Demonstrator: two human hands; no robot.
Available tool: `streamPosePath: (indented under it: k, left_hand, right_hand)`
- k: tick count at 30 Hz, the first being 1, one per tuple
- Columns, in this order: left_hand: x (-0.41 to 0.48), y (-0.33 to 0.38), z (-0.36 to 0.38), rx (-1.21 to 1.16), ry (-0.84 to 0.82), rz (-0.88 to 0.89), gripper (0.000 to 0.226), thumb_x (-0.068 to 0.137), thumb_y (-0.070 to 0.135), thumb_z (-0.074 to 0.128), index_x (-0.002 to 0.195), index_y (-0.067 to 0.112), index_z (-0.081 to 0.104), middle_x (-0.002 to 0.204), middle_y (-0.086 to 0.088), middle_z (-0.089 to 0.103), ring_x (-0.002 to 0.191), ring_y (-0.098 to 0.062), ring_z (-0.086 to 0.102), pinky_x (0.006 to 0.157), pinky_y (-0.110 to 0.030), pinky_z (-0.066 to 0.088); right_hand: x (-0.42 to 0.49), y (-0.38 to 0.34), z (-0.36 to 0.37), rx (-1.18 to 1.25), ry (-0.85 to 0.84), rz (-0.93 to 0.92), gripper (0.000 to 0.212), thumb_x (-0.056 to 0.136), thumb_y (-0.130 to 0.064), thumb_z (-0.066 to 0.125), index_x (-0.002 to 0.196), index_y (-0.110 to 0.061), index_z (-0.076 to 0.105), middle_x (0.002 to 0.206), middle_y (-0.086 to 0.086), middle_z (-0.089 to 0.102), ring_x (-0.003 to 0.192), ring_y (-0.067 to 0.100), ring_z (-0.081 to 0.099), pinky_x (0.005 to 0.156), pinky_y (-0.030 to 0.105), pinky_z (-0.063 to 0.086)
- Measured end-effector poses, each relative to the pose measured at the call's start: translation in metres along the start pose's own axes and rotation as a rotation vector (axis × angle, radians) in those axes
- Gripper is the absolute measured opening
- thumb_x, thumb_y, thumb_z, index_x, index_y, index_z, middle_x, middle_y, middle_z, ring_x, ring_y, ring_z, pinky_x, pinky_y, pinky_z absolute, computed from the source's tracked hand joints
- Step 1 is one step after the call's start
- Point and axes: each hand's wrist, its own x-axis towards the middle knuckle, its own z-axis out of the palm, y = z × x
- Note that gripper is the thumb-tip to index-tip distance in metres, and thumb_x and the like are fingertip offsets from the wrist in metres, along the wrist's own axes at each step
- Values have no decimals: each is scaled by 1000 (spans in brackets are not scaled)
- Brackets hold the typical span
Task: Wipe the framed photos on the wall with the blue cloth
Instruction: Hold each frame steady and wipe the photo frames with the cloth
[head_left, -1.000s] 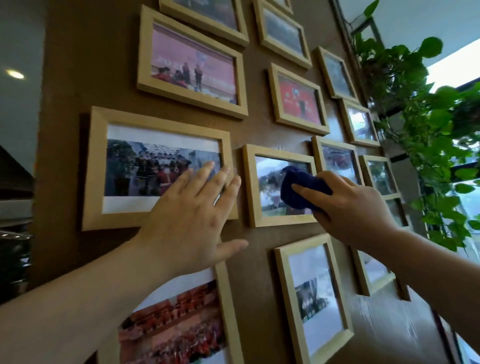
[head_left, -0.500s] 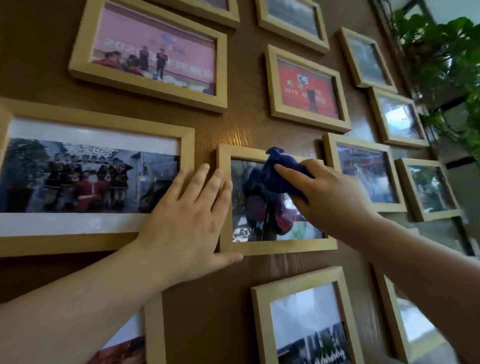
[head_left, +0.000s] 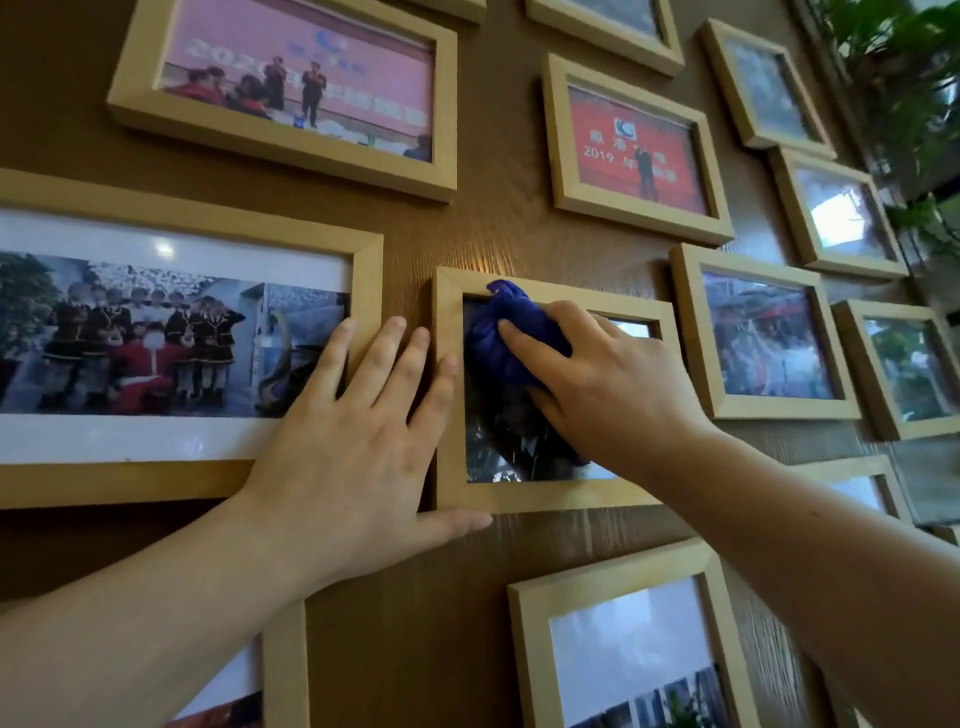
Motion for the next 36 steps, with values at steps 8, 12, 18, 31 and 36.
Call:
streamPosePath:
  k: [8, 12, 18, 31, 36]
  left_hand:
    - [0, 3, 1, 20, -17, -28, 109, 76, 87, 25, 147, 3, 30, 147, -28, 39, 141, -41, 27, 111, -66, 23]
    - [1, 5, 1, 46, -20, -44, 110, 76, 87, 26, 146, 3, 30, 147, -28, 39, 141, -41, 27, 110, -67, 23]
    - [3, 6, -2, 80, -43, -57, 112, 74, 88, 26, 148, 4, 26, 148, -27, 38, 142, -40, 26, 111, -66, 21]
    - [3, 7, -5, 111, -62, -51, 113, 75, 88, 26, 147, 1, 29, 147, -28, 40, 141, -41, 28, 112, -66, 19]
    - [4, 7, -5, 128, -66, -48, 113, 75, 87, 27, 147, 0, 28, 147, -29, 39, 141, -41, 27, 113, -65, 19]
  right_hand:
    - [-38, 69, 13, -94, -106, 58, 61, 80, -32, 69, 134, -16, 47, 113, 16, 52, 82, 31, 58, 46, 28, 34]
    - [-44, 66, 11, -54, -121, 86, 61, 80, -32, 69, 134, -16, 46, 113, 16, 52, 80, 30, 59, 44, 30, 38]
    - [-24, -2, -7, 112, -64, -92, 62, 81, -33, 66, 137, -17, 43, 115, 17, 53, 77, 26, 58, 47, 31, 38]
    - [-100, 69, 6, 125, -236, -38, 54, 79, -37, 56, 130, -24, 51, 109, 12, 56, 74, 28, 61, 42, 37, 49]
    - [-99, 49, 5, 177, -212, 22, 53, 81, -35, 52, 131, -19, 50, 111, 15, 55, 75, 30, 61, 43, 39, 50]
